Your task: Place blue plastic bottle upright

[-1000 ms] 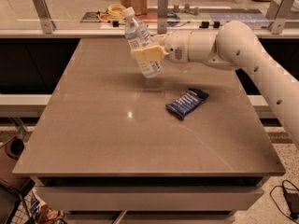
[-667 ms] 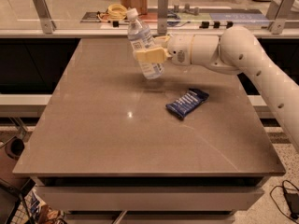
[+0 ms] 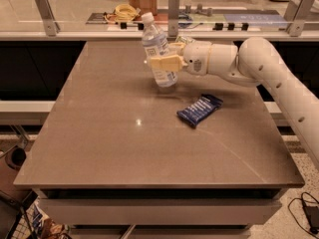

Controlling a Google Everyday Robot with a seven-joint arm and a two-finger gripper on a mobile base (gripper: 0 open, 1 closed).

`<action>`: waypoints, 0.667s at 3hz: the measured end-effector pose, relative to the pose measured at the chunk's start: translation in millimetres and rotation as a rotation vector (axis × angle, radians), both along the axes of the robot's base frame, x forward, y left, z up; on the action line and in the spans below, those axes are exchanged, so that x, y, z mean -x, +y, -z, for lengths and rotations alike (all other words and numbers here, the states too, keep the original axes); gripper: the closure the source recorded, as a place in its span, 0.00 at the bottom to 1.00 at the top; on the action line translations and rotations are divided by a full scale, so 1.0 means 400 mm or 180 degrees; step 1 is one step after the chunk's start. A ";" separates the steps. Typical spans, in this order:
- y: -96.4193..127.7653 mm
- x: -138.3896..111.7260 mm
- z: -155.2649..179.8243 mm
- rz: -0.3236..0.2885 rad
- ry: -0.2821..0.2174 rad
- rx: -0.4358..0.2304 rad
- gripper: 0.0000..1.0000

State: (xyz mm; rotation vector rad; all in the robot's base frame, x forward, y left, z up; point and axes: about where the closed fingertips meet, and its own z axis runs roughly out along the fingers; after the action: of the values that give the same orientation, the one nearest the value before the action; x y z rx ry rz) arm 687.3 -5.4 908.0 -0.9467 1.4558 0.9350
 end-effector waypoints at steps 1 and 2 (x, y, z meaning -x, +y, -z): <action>-0.017 0.002 0.009 0.0036 -0.0027 -0.0048 1.00; -0.037 -0.002 0.021 0.0065 -0.0036 -0.0108 1.00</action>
Offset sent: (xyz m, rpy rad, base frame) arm 0.0041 -0.0316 -0.0147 0.0564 -0.0145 -0.0428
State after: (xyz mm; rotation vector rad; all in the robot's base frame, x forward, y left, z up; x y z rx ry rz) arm 688.1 -20.1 899.6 -0.9095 1.4334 0.9352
